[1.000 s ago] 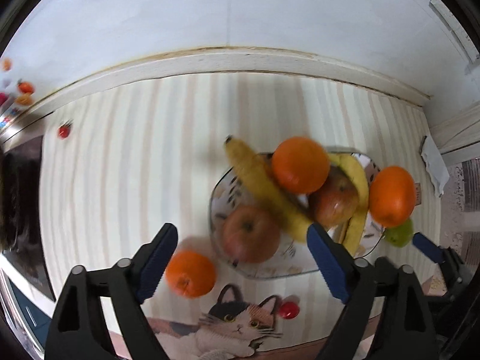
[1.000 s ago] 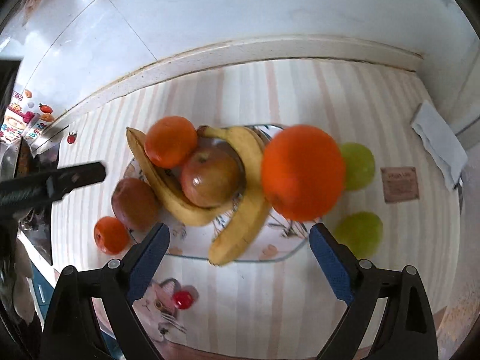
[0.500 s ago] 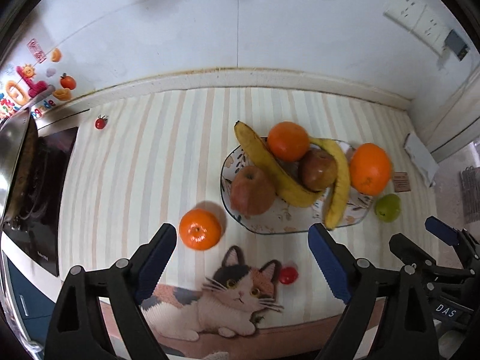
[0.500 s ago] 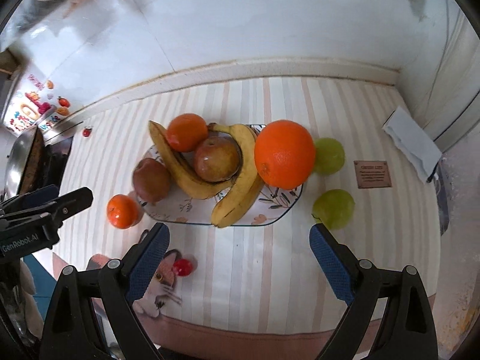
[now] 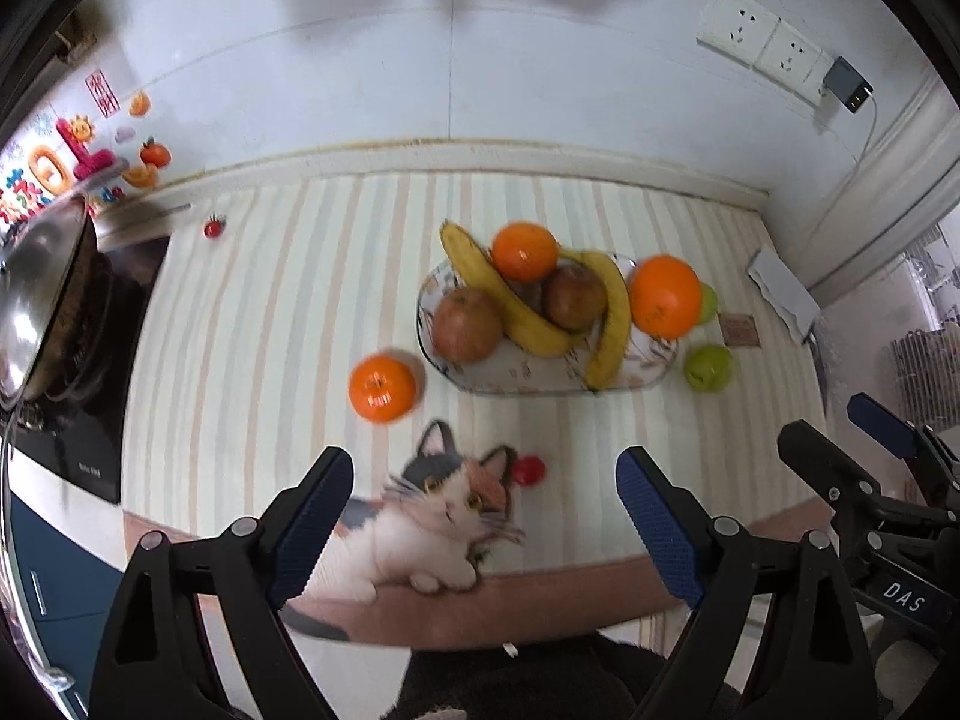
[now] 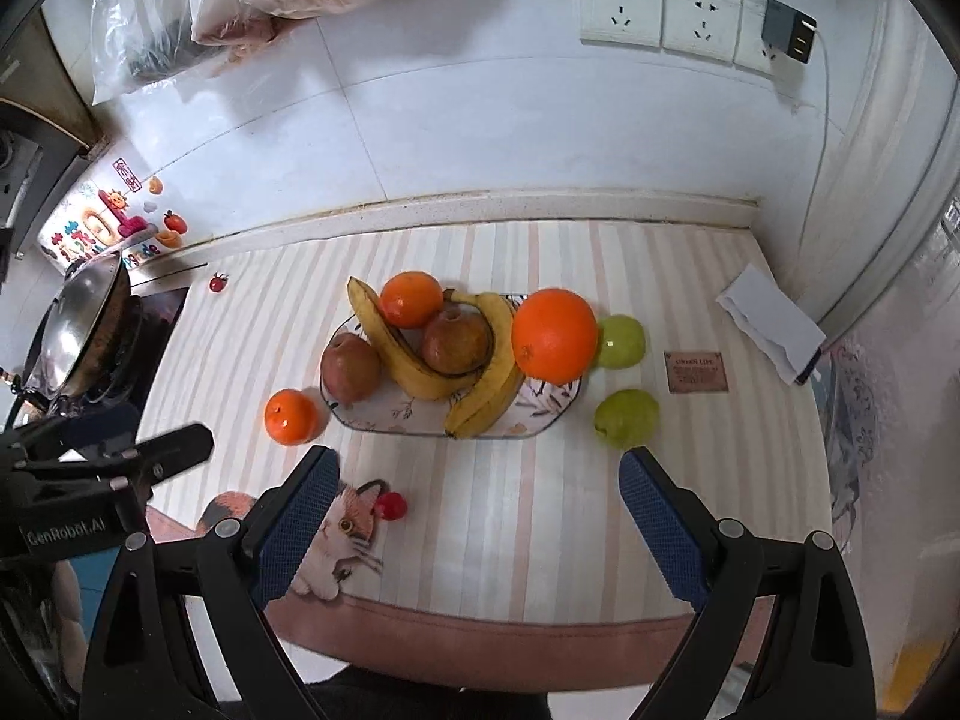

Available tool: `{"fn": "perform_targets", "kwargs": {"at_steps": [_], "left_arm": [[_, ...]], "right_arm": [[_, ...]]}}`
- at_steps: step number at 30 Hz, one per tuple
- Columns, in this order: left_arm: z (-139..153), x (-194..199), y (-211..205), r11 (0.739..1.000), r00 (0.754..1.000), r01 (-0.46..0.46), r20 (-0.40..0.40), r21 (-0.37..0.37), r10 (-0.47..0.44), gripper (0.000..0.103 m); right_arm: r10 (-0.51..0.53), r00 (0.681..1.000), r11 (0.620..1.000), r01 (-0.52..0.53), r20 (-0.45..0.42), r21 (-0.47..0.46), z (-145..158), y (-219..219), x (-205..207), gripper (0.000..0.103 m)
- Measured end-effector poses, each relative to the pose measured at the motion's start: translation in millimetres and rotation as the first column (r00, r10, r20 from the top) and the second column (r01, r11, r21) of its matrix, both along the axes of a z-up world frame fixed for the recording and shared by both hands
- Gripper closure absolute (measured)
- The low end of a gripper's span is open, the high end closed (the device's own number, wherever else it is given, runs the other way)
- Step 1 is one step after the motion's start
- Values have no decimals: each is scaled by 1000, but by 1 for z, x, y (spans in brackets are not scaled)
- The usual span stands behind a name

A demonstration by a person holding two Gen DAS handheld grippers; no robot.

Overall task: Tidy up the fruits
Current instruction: 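Lift both tools away from the plate, then grasp a tangerine with the left tool while the right tool grasps a green apple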

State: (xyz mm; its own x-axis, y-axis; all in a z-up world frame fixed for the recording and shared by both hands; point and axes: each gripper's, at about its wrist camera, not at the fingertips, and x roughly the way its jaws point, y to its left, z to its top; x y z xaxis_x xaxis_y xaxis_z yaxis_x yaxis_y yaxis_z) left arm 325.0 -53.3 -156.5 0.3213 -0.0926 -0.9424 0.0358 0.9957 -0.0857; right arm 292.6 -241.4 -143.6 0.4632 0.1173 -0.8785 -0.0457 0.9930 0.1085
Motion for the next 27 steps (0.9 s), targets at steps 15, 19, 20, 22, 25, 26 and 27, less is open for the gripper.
{"fn": "perform_targets", "kwargs": {"at_steps": [15, 19, 20, 22, 25, 26, 27], "left_arm": [[8, -15, 2, 1000, 999, -8, 38, 11, 8, 13], [-11, -3, 16, 995, 996, -70, 68, 71, 65, 13], [-18, 1, 21, 993, 995, -86, 65, 79, 81, 13], [-34, 8, 33, 988, 992, -119, 42, 95, 116, 13], [-57, 18, 53, 978, 986, -165, 4, 128, 166, 13], [-66, 21, 60, 975, 984, -175, -14, 134, 178, 13], [-72, 22, 64, 973, 982, -184, -24, 142, 189, 13]], "right_arm": [[-39, 999, 993, 42, -29, 111, 2, -26, -6, 5], [-111, 990, 984, 121, -83, 132, -38, -54, 6, 8], [-111, 989, 980, 126, -101, 151, -49, -57, 8, 16], [-101, 983, 976, 129, -155, 178, -76, -56, 14, 30], [-43, 976, 969, 94, -215, 230, -113, -37, 23, 31], [-23, 972, 967, 81, -233, 242, -124, -29, 26, 31], [-5, 967, 964, 72, -254, 257, -137, -19, 28, 31]]}}
